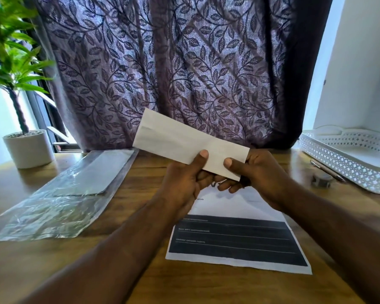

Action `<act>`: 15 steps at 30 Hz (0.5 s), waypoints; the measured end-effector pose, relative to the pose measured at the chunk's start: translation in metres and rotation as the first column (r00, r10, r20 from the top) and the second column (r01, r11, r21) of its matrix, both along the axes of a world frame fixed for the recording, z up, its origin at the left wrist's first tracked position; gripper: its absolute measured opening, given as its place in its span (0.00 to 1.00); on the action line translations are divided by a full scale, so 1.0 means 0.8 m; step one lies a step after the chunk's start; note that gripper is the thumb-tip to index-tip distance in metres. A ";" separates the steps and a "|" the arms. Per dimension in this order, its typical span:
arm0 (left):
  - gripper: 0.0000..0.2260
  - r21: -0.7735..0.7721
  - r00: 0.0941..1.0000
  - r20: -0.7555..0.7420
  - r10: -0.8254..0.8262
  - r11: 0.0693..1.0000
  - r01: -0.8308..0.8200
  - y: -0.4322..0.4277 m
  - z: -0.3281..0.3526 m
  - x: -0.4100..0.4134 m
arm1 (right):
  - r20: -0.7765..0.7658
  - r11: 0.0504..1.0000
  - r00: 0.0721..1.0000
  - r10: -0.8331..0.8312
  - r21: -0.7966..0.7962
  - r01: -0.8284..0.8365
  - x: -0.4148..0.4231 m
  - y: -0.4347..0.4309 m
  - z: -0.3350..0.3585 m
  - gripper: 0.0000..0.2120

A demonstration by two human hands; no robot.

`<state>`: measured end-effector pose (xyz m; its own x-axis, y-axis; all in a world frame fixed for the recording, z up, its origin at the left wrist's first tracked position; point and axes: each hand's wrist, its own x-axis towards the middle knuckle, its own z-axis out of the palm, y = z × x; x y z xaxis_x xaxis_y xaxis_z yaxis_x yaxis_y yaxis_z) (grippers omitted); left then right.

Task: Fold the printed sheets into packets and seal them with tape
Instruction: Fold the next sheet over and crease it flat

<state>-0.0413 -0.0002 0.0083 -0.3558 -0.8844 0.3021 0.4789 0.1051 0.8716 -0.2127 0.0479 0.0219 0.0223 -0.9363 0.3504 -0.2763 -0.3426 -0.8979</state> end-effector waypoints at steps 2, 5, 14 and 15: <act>0.07 0.042 0.997 -0.059 0.050 0.998 -0.047 -0.006 0.006 0.003 | -0.003 1.000 1.000 -0.010 0.014 0.011 -0.010 0.000 0.002 0.09; 0.06 0.111 0.982 -0.154 0.112 0.989 -0.095 -0.016 0.013 0.015 | 0.008 1.000 1.000 -0.007 0.020 0.006 -0.020 -0.002 0.003 0.09; 0.06 0.080 0.954 -0.106 0.280 0.959 -0.273 -0.032 0.025 0.041 | 0.056 0.999 0.998 0.010 0.050 -0.013 -0.042 -0.004 0.004 0.12; 0.07 0.059 0.949 -0.056 0.311 0.950 -0.307 -0.034 0.025 0.044 | 0.070 0.998 0.998 0.009 0.054 -0.012 -0.045 -0.004 0.004 0.13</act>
